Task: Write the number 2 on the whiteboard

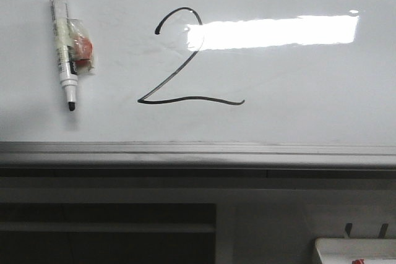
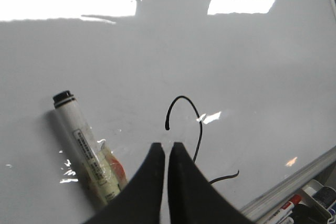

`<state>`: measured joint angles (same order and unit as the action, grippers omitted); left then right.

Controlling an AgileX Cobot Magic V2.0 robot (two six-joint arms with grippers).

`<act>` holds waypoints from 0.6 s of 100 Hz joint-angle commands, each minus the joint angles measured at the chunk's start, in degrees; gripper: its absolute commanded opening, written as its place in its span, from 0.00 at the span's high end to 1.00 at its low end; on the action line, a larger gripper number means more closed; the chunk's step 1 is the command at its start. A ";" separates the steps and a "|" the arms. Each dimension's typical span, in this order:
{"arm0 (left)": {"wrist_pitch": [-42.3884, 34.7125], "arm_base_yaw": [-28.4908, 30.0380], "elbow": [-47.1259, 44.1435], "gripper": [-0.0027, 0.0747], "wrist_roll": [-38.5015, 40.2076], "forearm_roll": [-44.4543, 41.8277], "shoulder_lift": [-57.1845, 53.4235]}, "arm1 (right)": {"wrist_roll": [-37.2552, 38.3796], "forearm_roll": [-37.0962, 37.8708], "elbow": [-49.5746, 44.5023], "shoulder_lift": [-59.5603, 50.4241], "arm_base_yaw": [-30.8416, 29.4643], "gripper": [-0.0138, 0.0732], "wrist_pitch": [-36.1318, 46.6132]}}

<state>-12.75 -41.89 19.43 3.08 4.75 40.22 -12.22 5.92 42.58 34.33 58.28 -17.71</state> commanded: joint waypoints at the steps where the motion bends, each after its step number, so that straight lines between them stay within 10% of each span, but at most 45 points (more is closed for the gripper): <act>1: -3.74 -0.12 -0.15 0.99 -0.10 -2.52 -4.59 | 0.25 0.86 -2.67 -4.16 -0.27 0.91 5.36; 60: -7.19 -0.12 -9.92 0.99 -0.10 -6.31 -21.82 | 0.25 2.08 -27.26 -30.94 -0.27 0.91 6.24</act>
<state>-13.41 -41.89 7.88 2.87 -1.50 18.09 -12.05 7.22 14.48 3.46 58.28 -16.05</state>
